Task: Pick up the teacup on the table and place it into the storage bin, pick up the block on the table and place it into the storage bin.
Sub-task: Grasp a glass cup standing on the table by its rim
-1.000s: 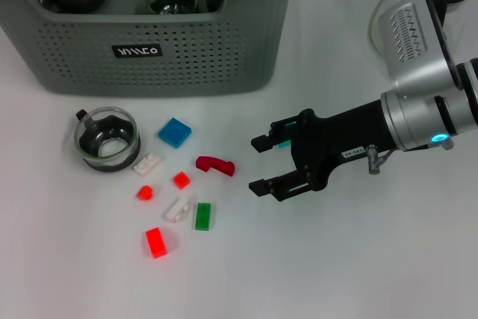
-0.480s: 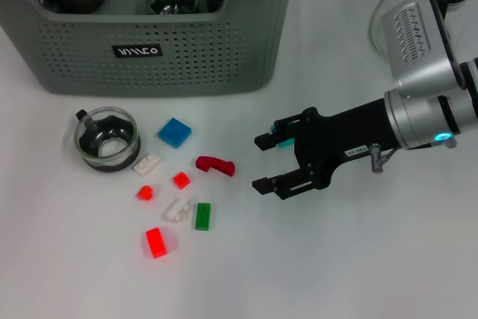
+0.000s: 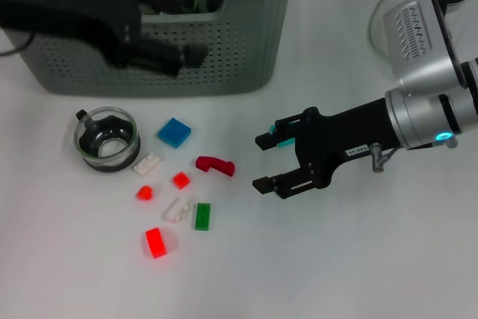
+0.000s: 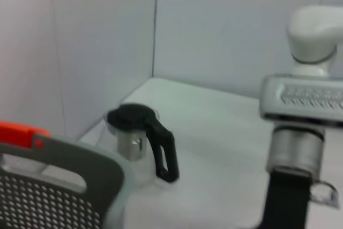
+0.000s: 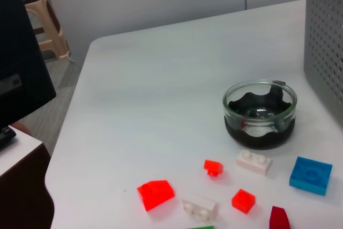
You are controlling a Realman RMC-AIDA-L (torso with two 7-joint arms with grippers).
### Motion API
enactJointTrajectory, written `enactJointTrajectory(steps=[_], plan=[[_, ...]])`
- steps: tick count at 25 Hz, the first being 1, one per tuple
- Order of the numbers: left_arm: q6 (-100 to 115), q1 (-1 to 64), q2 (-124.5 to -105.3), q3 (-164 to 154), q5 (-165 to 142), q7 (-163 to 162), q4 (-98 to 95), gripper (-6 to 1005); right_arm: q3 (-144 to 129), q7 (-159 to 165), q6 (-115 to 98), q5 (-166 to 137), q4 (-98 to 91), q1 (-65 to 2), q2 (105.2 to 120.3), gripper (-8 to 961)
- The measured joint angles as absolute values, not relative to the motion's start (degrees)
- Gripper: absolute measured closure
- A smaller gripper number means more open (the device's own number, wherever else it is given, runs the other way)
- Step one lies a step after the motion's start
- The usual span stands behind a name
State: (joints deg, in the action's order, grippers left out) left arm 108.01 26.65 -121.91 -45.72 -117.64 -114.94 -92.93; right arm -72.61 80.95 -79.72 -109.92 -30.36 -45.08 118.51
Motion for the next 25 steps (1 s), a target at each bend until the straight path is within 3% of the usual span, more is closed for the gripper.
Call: enactJointTrajectory(steps=[10, 25], plan=[[111.9, 24.0, -122.32, -45.9, -129.3, -103.5, -90.5, 165, -71.1, 81.8, -79.8, -110.0, -29.8, -45.2, 119.39, 193], [101.3, 23.1, -124.31, -58.2, -149.8, -100.2, -87.4, 166, -71.3, 83.3, -79.9, -109.9, -29.7, -45.8, 120.1, 193]])
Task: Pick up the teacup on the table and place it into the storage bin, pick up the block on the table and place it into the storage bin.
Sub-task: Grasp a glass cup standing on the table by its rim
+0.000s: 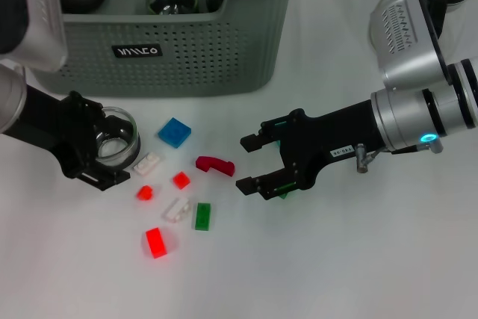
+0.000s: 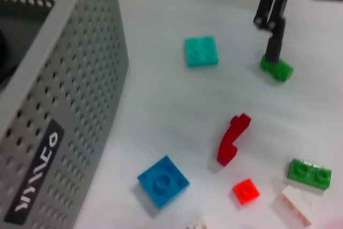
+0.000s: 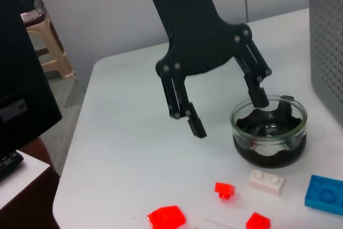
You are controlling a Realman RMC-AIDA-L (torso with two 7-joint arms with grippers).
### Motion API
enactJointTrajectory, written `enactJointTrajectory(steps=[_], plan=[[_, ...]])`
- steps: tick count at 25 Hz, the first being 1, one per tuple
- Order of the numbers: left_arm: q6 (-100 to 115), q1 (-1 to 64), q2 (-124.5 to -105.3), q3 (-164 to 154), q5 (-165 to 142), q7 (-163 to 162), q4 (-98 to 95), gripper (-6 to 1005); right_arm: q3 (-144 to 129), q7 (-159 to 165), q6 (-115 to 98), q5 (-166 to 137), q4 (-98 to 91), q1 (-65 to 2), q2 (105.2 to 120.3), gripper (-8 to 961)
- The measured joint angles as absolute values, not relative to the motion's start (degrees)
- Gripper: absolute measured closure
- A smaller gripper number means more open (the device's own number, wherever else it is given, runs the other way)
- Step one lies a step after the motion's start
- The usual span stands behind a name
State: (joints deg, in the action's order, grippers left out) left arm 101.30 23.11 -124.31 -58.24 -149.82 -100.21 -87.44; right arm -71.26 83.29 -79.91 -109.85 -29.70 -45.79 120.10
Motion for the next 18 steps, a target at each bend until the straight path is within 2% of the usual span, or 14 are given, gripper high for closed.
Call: enactJointTrajectory(steps=[18], plan=[[93.3, 24.2, -124.35, -64.7, -157.7, -102.4, -81.5, 172, -71.1, 83.9, -78.5, -109.7, -29.5, -45.2, 120.24, 193]])
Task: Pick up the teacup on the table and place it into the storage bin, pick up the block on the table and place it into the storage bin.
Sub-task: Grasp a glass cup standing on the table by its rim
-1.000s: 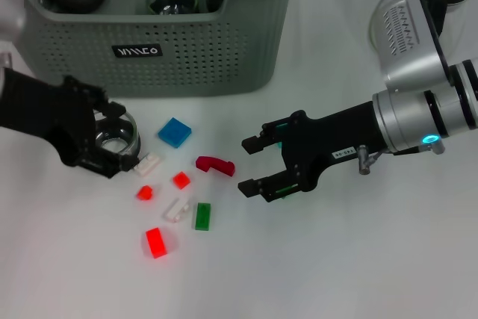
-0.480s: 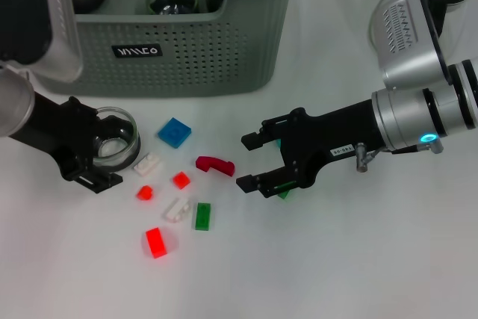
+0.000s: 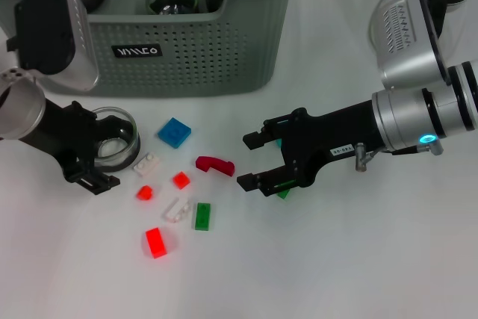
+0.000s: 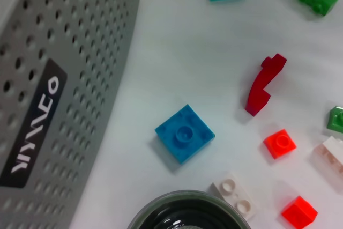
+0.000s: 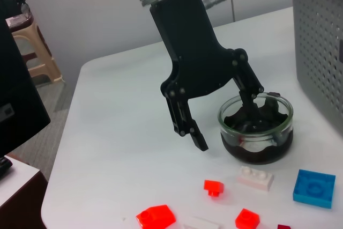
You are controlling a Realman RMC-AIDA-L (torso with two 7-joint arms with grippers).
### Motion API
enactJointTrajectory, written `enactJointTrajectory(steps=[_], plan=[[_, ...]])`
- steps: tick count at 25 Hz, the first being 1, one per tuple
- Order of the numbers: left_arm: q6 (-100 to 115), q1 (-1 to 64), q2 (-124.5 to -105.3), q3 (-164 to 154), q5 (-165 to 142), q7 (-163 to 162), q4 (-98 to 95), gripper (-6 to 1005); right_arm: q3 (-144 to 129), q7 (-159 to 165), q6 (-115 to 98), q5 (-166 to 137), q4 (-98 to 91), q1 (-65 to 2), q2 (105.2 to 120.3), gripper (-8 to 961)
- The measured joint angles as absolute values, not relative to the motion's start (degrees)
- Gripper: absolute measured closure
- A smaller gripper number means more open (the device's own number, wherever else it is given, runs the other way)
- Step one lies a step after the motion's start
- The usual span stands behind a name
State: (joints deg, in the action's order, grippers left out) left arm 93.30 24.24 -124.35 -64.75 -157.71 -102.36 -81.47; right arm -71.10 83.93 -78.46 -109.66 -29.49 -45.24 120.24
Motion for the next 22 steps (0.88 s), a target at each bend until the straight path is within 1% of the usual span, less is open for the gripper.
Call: enactJointTrajectory(steps=[22], plan=[[89.6, 24.7, -124.37, -69.1, -160.0, -104.6, -78.8, 175, -71.1, 83.9, -77.8, -109.6, -29.4, -45.2, 120.32, 192]])
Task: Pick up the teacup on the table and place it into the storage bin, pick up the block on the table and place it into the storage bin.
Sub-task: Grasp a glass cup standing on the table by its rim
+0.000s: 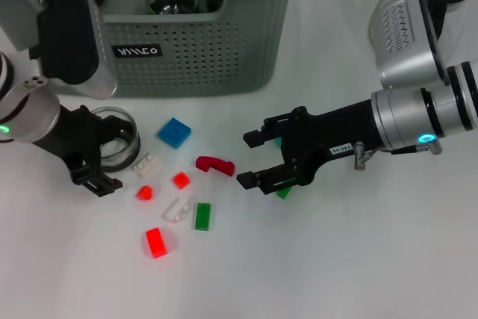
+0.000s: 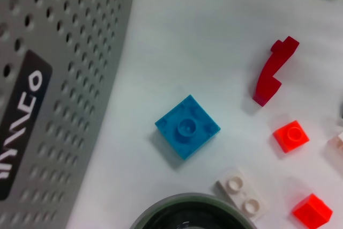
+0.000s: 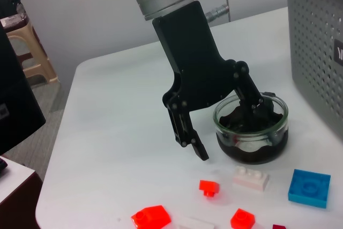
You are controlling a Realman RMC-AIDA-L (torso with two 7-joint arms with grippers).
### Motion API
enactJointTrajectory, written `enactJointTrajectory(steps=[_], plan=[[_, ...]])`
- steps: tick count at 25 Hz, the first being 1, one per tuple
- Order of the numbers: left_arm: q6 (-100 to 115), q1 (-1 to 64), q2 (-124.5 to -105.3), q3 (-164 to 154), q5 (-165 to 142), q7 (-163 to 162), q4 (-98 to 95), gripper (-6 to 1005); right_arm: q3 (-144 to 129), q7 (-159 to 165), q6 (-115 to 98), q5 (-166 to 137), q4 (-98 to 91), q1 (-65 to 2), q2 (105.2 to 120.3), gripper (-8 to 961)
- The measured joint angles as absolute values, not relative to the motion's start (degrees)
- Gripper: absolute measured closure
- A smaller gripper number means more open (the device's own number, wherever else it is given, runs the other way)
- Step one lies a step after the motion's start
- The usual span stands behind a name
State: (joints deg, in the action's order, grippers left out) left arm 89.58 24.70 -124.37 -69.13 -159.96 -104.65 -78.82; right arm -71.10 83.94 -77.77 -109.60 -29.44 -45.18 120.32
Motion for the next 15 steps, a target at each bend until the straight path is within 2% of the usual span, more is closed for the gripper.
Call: enactJointTrajectory(steps=[15], plan=[[90.7, 24.5, -124.46, -71.4, -159.9, -106.1, -78.3, 174, -71.1, 83.9, -77.8, -109.6, -29.4, -45.2, 120.32, 193]])
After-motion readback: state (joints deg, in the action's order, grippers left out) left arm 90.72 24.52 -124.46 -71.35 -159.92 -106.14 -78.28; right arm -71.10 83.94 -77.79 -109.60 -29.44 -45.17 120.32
